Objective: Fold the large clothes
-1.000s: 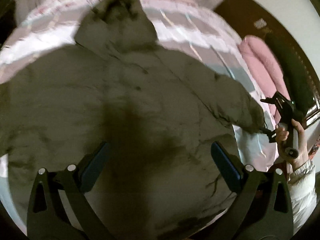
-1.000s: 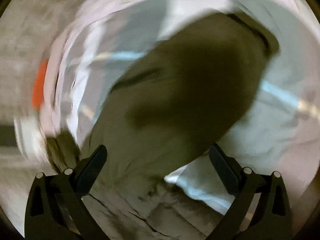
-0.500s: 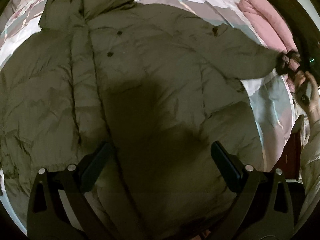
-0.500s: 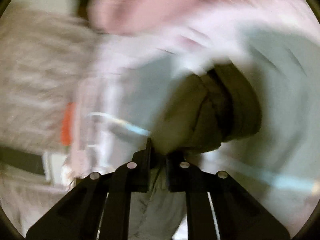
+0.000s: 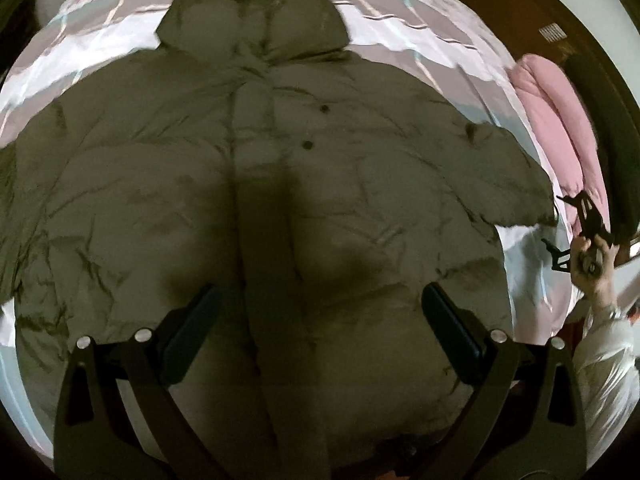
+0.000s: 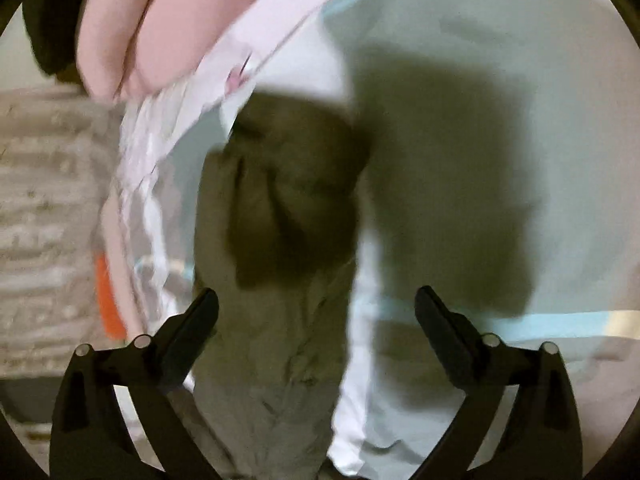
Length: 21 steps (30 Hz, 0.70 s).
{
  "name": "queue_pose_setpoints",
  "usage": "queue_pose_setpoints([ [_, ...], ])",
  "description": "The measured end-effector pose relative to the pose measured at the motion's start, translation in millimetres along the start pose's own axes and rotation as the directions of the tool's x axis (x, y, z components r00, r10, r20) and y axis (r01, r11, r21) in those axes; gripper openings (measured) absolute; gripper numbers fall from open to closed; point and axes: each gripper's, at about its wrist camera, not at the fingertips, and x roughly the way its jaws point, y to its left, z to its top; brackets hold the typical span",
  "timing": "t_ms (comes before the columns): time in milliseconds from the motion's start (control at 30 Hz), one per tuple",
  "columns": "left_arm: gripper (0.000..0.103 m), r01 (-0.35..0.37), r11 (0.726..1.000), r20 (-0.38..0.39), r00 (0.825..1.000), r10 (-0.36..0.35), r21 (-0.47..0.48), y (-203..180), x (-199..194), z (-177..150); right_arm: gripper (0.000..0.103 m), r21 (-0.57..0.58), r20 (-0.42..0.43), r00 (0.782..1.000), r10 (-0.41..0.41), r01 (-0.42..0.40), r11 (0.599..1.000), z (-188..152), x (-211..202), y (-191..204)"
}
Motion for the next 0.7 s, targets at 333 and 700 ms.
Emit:
queue_pose_setpoints([
  [333, 0.101, -0.21, 0.91, 0.092, 0.962, 0.259, -0.358, 128.3, -63.8, 12.5, 0.102, -0.055, 0.204, 0.939, -0.275, 0.292, 0.955, -21.0, -28.9, 38.9],
  [700, 0.101, 0.366, 0.093, 0.377, 0.879, 0.292, -0.926, 390.0, -174.9, -205.3, 0.102, -0.434, -0.109, 0.99, -0.089, 0.033, 0.9, -185.2, -24.0, 108.3],
])
